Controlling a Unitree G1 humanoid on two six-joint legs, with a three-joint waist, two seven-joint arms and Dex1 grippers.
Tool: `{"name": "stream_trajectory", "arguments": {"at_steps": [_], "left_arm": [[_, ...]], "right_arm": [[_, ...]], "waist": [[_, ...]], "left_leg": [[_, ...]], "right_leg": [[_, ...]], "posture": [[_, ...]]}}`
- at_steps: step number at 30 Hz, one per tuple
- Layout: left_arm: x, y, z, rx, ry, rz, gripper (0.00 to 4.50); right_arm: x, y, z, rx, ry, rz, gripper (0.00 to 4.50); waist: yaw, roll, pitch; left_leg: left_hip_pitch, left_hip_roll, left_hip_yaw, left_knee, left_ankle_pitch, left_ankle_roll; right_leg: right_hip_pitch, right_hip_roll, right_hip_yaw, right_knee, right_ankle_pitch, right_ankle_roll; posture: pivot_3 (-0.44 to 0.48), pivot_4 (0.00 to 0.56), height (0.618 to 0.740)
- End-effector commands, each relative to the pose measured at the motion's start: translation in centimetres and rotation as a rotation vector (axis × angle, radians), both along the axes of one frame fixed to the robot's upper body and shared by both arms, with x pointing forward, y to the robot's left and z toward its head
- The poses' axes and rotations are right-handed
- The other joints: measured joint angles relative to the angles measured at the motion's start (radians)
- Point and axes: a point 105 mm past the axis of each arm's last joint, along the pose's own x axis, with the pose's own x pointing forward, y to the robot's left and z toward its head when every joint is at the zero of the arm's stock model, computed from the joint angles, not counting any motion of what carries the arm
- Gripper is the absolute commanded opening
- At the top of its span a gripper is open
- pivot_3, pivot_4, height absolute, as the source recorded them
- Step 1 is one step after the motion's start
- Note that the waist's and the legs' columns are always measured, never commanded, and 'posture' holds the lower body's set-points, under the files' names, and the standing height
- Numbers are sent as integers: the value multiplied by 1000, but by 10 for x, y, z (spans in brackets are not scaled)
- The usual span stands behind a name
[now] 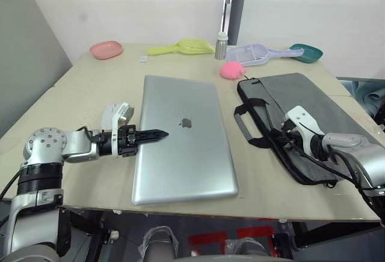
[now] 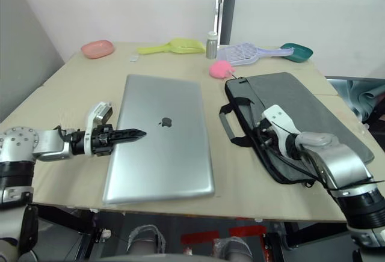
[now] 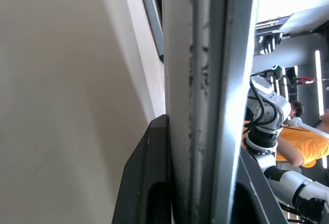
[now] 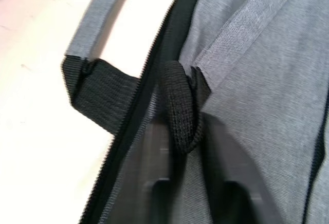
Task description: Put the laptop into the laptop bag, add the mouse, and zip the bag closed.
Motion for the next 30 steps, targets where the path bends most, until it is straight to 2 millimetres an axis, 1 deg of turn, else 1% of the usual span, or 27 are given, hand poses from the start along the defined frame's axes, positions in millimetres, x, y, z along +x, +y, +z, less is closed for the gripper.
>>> {"name": "stream_trajectory", "arguments": {"at_steps": [1,5,8,11,13,18,20,21,23,24,28,30], "left_arm": [[2,-3,30,-104,-101,-20,349],[5,-7,28,-114,-91,-19,349],[12,-12,27,-131,-77,-1,349],[20,-16,31,-163,-71,18,349],[25,-20,32,-179,-65,26,349],[36,-28,37,-245,-37,53,349],[40,-31,39,-266,-30,61,349],[43,-32,44,-301,-29,67,349],[47,-35,51,-346,-16,62,349],[48,-37,52,-352,-1,54,349],[48,-39,40,-323,73,42,349],[50,-38,37,-333,96,51,349]], "right_arm": [[-5,7,5,20,4,15,10],[0,9,27,149,-27,-53,10],[0,12,62,285,-81,-62,10],[-2,11,83,340,-110,-61,10],[-6,12,93,357,-120,-45,10],[-17,17,102,351,-126,12,10],[-22,19,102,333,-127,44,10],[-25,20,100,329,-121,55,10],[-27,20,99,333,-117,55,10],[-27,20,98,334,-117,57,10],[-27,22,104,350,-140,68,10],[-28,23,112,383,-161,83,10]], "waist": [[0,0,0],[-2,0,0],[-1,0,0],[2,0,0],[5,0,0],[14,0,0],[18,0,0],[19,0,0],[23,0,0],[25,0,0],[25,0,0],[25,0,0]], "left_leg": [[0,0,0,0,0,0],[0,0,0,-1,0,0],[-1,0,0,0,0,0],[-1,0,0,0,0,1],[-1,0,0,0,0,1],[-1,0,0,-1,0,0],[-1,0,0,-1,0,0],[-1,0,0,-2,0,0],[-1,0,0,-2,0,0],[-1,0,0,-1,0,0],[-1,0,0,-1,0,0],[-1,0,0,-1,0,0]], "right_leg": [[0,0,0,0,0,0],[0,0,0,-1,0,0],[-1,0,0,0,0,0],[-1,0,0,1,0,0],[0,0,0,0,0,0],[0,0,0,-1,0,0],[-1,0,0,-1,0,0],[0,0,-1,-1,0,0],[0,0,-1,-2,0,1],[0,0,-1,-1,0,1],[0,0,0,-1,1,1],[0,0,0,-1,1,1]], "posture": [[0,150,740],[0,150,740],[0,150,740],[0,150,740],[0,150,740],[0,150,740],[0,150,740],[0,150,740],[0,150,740],[0,150,740],[0,150,740],[0,150,740]]}}
